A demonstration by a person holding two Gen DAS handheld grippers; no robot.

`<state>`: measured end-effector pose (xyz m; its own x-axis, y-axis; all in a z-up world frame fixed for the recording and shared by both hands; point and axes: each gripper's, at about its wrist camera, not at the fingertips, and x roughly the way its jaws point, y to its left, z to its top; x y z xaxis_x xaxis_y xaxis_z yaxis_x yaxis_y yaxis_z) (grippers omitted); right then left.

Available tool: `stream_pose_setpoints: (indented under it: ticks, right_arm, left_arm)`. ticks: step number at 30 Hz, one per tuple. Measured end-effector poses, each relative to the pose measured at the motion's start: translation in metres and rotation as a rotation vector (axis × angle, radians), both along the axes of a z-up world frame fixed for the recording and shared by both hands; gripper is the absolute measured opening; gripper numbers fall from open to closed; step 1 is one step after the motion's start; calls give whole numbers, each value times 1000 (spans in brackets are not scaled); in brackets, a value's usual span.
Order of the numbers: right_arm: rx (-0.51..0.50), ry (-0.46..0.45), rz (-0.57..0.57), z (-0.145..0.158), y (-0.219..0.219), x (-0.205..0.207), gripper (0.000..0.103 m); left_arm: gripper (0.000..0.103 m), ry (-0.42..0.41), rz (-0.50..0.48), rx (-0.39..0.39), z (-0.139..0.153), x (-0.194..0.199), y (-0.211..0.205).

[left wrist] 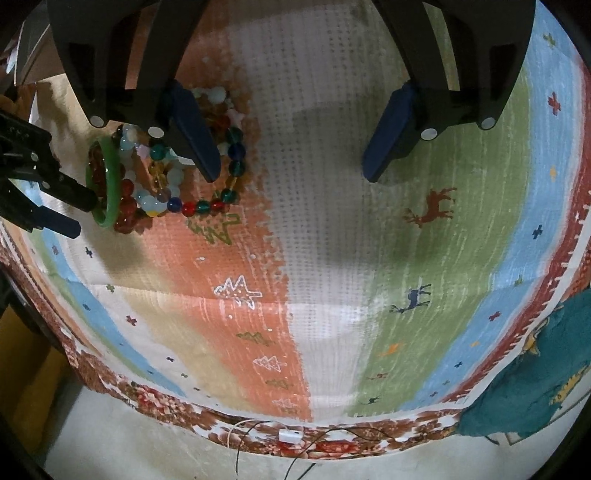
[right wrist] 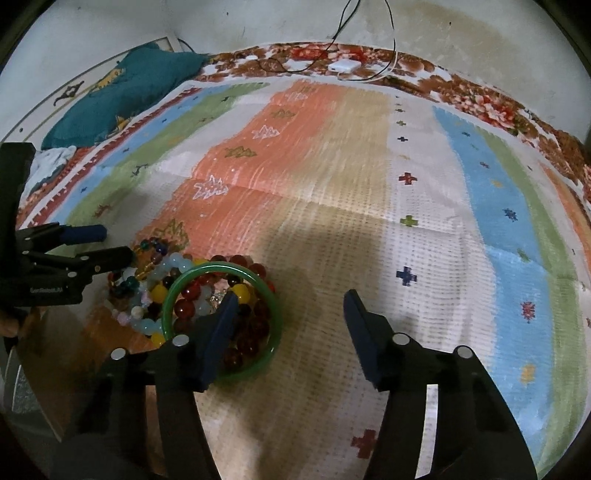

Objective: Organize jewelry
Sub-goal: 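Close the right gripper on the green jade bangle while the left grips the multicolour bead bracelet, then lift the bangle with the right gripper while the left lifts the bead bracelet over the tin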

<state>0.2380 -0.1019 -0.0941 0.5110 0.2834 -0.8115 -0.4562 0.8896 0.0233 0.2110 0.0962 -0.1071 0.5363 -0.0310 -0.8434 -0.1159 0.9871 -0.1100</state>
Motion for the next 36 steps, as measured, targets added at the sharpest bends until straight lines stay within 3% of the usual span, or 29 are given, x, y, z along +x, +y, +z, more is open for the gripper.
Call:
stream_pose_setpoints:
  ticks: [5, 8, 11, 13, 18, 36]
  right_arm:
    - [-14, 14, 8, -6, 4, 6, 37]
    - [-8, 21, 21, -7, 5, 7, 33]
    - [0, 28, 45, -8, 8, 5, 21]
    - [10, 38, 56, -8, 10, 5, 15]
    - [13, 44, 59, -8, 10, 4, 14]
    - [28, 32, 74, 8, 8, -3, 8]
  left_arm:
    - [69, 3, -7, 23, -1, 5, 0]
    - [63, 0, -21, 34, -1, 5, -1]
    - [49, 4, -40, 52, -1, 5, -4]
    - [34, 9, -51, 67, -1, 5, -5]
    - [11, 18, -69, 66, -2, 5, -8]
    - [9, -12, -61, 22, 18, -4, -7]
